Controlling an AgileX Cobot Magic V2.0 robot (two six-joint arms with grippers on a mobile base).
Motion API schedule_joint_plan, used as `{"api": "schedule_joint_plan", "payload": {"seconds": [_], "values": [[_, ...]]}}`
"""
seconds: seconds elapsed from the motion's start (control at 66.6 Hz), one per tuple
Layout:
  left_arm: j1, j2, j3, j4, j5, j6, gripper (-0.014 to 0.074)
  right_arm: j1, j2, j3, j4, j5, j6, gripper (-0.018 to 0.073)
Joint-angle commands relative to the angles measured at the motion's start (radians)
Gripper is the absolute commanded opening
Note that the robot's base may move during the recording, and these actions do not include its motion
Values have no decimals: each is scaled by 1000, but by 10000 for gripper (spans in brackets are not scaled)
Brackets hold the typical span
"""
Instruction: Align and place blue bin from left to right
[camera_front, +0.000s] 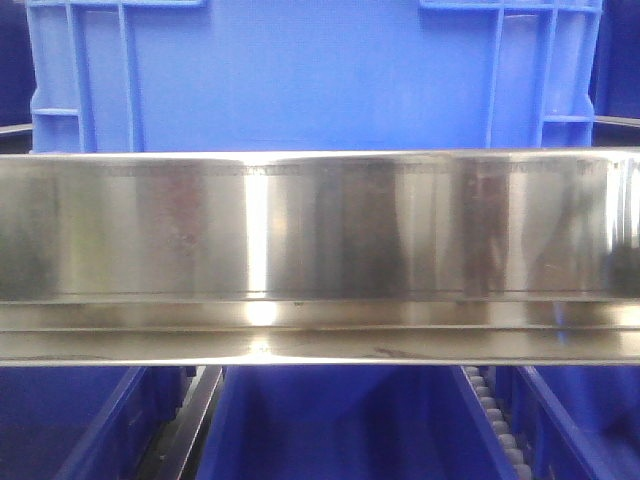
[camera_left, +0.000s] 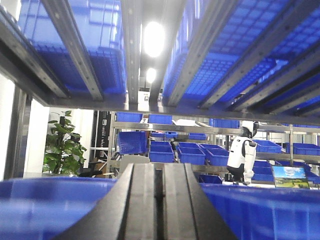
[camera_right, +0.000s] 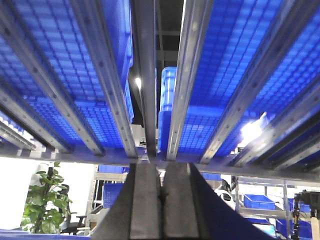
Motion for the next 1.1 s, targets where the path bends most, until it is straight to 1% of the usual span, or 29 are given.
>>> {"api": "schedule_joint_plan", "payload": {"seconds": [0.0, 0.165, 0.3, 0.39, 0.465, 0.51, 0.555, 0.615, 0.66, 0.93, 1.02, 1.08], "values": [[3, 67, -84, -1, 45, 1, -111, -1, 55, -66, 2, 72, -1, -81], [3, 244, -229, -1, 60, 1, -111, -1, 202, -199, 2, 188, -1, -81], [3, 398, -342, -1, 161, 1, -111, -1, 338, -331, 2, 299, -1, -81], [3, 482, -432, -1, 276, 1, -111, -1, 425, -424, 2, 383, -1, -81], [3, 549, -536, -4, 432, 1, -111, -1, 496, -495, 2, 465, -1, -81], [3, 590, -583, -4, 494, 1, -111, -1, 539, -553, 2, 550, -1, -81], [3, 624, -620, -4, 531, 1, -111, -1, 581, -593, 2, 617, -1, -81], [3, 663, -655, -4, 538, 1, -111, -1, 624, -642, 2, 687, -1, -81], [3, 690, -668, -4, 534, 1, -111, -1, 656, -661, 2, 699, -1, -81], [3, 762, -673, -4, 502, 1, -111, -1, 716, -671, 2, 675, -1, -81], [3, 785, -673, -4, 466, 1, -111, -1, 721, -671, 2, 669, -1, -81], [3, 797, -673, -15, 429, 1, -111, -1, 726, -671, 2, 629, -1, -81]]}}
